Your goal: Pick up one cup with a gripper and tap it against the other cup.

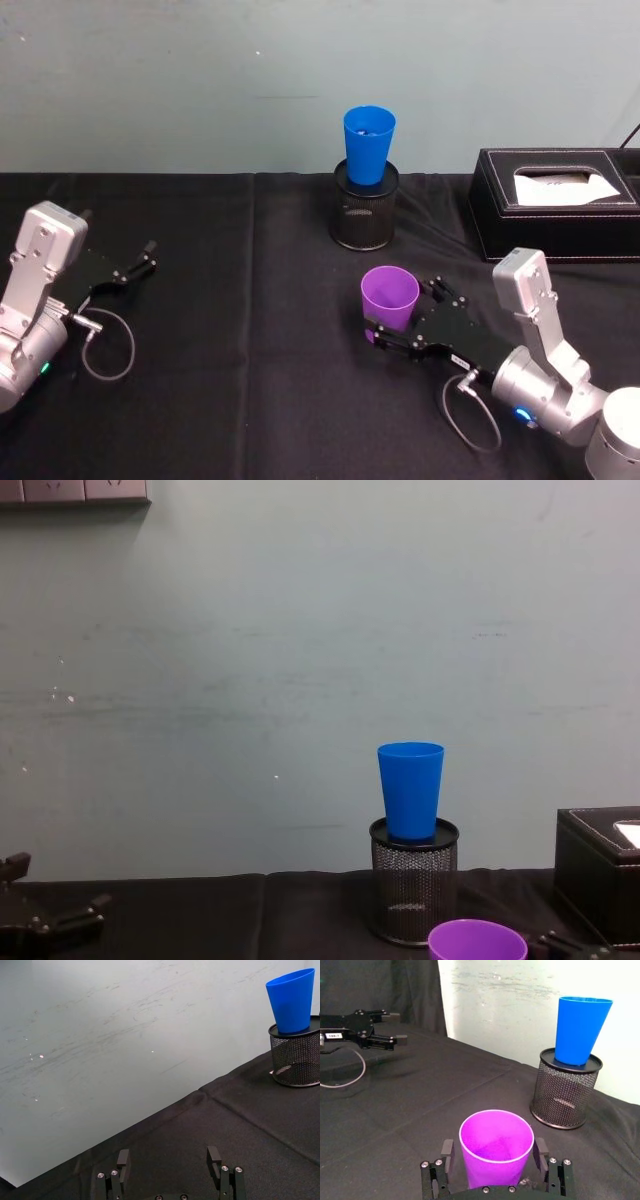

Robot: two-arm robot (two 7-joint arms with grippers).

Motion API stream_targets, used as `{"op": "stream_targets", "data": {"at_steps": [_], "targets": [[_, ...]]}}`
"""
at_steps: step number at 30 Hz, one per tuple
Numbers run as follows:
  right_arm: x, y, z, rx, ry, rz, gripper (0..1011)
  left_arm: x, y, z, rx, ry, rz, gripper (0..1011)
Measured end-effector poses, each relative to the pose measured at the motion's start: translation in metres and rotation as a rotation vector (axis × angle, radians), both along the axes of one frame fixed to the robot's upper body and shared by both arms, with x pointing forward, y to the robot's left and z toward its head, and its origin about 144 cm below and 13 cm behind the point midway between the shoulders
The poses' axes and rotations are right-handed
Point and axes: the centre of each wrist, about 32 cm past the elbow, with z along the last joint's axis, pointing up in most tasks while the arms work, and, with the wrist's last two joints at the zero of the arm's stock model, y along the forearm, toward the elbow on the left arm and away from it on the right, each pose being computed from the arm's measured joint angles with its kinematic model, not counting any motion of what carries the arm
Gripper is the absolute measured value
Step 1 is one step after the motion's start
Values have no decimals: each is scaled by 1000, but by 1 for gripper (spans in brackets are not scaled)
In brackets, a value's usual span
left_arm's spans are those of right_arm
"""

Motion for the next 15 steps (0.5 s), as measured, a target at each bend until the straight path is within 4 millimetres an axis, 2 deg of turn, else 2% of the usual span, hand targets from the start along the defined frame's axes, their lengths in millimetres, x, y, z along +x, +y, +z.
{"op": "stream_targets", "data": {"at_steps": [15], "targets": [[4, 7, -5, 23, -28, -14, 1002, 0, 0, 0, 0, 0, 0, 1000]]}}
